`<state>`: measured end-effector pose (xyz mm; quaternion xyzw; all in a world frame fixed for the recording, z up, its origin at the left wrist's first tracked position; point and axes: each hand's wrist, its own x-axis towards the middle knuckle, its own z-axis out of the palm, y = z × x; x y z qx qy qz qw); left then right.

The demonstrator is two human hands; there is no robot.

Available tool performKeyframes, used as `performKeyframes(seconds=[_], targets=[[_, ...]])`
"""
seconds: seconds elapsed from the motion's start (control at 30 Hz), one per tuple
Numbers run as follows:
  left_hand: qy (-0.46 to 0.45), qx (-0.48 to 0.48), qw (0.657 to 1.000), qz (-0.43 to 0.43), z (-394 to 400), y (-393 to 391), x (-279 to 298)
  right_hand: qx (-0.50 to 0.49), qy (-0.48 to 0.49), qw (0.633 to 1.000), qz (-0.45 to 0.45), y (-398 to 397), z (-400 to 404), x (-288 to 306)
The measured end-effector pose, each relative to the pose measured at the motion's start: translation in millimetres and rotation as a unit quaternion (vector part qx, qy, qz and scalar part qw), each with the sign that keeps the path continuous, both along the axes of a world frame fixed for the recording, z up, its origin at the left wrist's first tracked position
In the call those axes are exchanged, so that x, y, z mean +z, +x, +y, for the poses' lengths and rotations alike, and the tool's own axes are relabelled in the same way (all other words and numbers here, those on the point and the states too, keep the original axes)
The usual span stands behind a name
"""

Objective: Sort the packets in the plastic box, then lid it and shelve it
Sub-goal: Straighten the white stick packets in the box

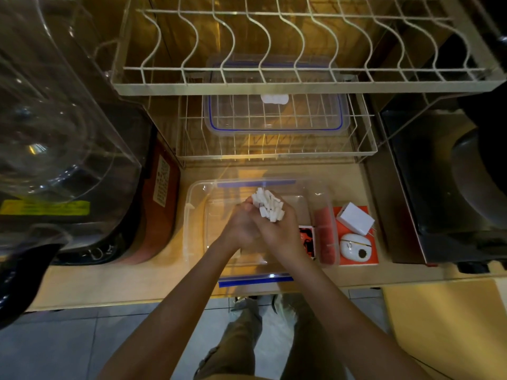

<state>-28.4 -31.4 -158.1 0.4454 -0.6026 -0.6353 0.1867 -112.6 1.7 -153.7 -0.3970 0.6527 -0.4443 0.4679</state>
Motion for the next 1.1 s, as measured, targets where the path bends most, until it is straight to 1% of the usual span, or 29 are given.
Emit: performKeyframes(seconds=[0.03,0.07,0.1,0.13,0.17,0.2,0.23,0.3,0.33,0.37,0.4,0.43,0.47,0.5,0.53,0.6,0.67,0.7,0.73,0.8,0.83,0.87,0.9,0.93,0.97,1.0,1.07,1.1], targets=[[0.043,0.023,0.989,0.141,0,3,-3,0.010,-0.003,1.000,-0.001,-1,0,0],[0.057,0.023,0.984,0.168,-2,3,-2,0.016,-0.001,1.000,-0.003,-1,-1,1],[0.075,0.054,0.991,0.096,2,-4,-20,0.013,0.009,1.000,-0.005,0,-1,2],[0.080,0.019,0.996,0.039,4,1,-24,0.005,0.024,1.000,-0.010,0,-1,3],[0.037,0.038,0.997,-0.053,4,-1,-22,-0.007,0.043,0.999,-0.023,-1,-2,6],[0.032,0.038,0.997,-0.061,2,-3,-27,-0.022,0.063,0.997,-0.050,-2,-4,10],[0.006,0.012,0.998,-0.057,3,-3,-28,-0.043,0.082,0.991,-0.096,-3,-7,14],[-0.052,0.055,0.992,-0.104,5,-4,-22,-0.091,0.106,0.968,-0.209,-8,-11,22],[-0.068,0.087,0.989,-0.100,6,-4,-18,-0.109,0.109,0.956,-0.249,-10,-11,27],[-0.075,0.103,0.987,-0.095,8,-4,-11,-0.114,0.113,0.950,-0.269,-11,-11,30],[-0.085,0.099,0.986,-0.101,11,-4,-6,-0.102,0.119,0.950,-0.270,-13,-10,32],[-0.102,0.090,0.985,-0.108,13,-3,-3,-0.082,0.124,0.953,-0.262,-14,-8,34],[-0.119,0.070,0.981,-0.135,15,0,-1,-0.066,0.125,0.958,-0.251,-17,-6,36],[-0.131,0.047,0.977,-0.164,14,5,0,-0.054,0.123,0.963,-0.235,-21,-4,36],[-0.150,0.017,0.967,-0.203,13,11,1,-0.043,0.115,0.972,-0.202,-27,-2,35],[-0.192,-0.041,0.935,-0.296,11,22,1,-0.005,0.082,0.995,-0.064,-42,1,29],[-0.212,-0.092,0.897,-0.378,12,30,1,0.080,0.043,0.994,0.067,-53,3,24],[-0.208,-0.111,0.883,-0.406,13,32,1,0.145,0.023,0.981,0.130,-55,4,21],[-0.206,-0.126,0.874,-0.422,15,33,0,0.221,0.007,0.954,0.202,-56,4,18],[-0.195,-0.146,0.873,-0.423,19,34,-6,0.362,-0.008,0.870,0.336,-51,6,8],[-0.189,-0.151,0.876,-0.418,21,33,-7,0.411,-0.012,0.824,0.389,-46,6,2],[-0.183,-0.152,0.880,-0.412,22,32,-8,0.444,-0.016,0.783,0.435,-40,7,-4],[-0.177,-0.155,0.883,-0.407,23,32,-9,0.463,-0.018,0.752,0.469,-34,6,-9],[-0.171,-0.162,0.885,-0.401,24,31,-10,0.470,-0.016,0.735,0.489,-28,6,-13],[-0.167,-0.168,0.887,-0.395,26,31,-10,0.471,-0.011,0.727,0.499,-25,6,-15],[-0.163,-0.168,0.891,-0.390,28,32,-11,0.469,-0.007,0.729,0.498,-24,6,-17],[-0.165,-0.155,0.894,-0.387,30,36,-11,0.467,0.007,0.743,0.480,-24,6,-21],[-0.181,-0.151,0.888,-0.395,31,38,-10,0.470,0.017,0.746,0.472,-24,7,-23]])
